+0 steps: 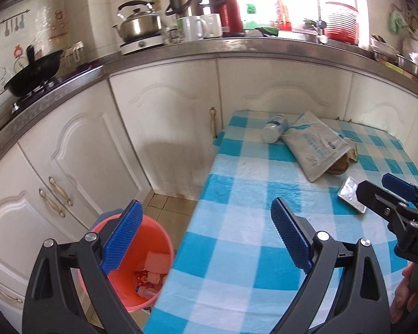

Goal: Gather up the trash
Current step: 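Return both tools to the table toward the remaining trash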

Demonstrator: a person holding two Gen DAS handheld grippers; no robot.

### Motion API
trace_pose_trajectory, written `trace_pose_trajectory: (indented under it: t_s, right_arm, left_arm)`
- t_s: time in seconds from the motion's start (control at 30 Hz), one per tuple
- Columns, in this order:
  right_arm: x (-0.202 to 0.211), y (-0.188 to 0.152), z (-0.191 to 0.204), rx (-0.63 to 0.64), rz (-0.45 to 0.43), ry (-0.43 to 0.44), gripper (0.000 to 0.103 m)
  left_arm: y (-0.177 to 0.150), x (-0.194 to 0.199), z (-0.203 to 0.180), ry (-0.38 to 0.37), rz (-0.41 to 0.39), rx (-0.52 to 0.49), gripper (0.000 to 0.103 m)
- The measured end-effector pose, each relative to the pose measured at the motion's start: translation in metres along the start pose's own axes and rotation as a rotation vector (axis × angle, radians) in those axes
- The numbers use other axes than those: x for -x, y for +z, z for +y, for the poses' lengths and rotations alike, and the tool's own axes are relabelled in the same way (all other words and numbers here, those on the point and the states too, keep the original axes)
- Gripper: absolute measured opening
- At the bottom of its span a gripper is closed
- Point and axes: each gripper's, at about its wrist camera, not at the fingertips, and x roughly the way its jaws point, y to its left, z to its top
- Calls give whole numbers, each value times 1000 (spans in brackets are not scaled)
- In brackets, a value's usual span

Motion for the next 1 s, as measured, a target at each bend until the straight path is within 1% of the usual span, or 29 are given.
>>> trace_pose_trajectory:
  t_s: [0.3,0.5,0.6,0.7,0.77,0.83,0.93,1.0]
  right_arm:
    - [10,5,-38,-50,-15,-62,93]
    - [10,6,-68,-91,2,-96,93]
    - [5,5,-84,-107,37,-101,93]
    - [-6,3,-95,-95,101,-119,93]
    - [-16,-1,-100,-77,159,-132,93]
    - [-24,-5,-103,-56,195,-150,93]
    - [-34,-8,-103,-31,227,-138,93]
    - [-39,-8,-99,-4,239,-147,93]
  left_arm:
    - [10,-2,-49,-25,-18,-83,94]
    - [10,-7,-65,-26,-6,-112,94]
    - [8,-12,-68,-20,7,-120,94]
    - [6,-18,-68,-17,23,-118,94]
    - [4,-23,-65,-15,35,-110,94]
    - [3,-27,-64,-13,47,-106,94]
    - [2,-34,-61,-7,62,-104,94]
    - [3,-38,-60,-8,66,-101,94]
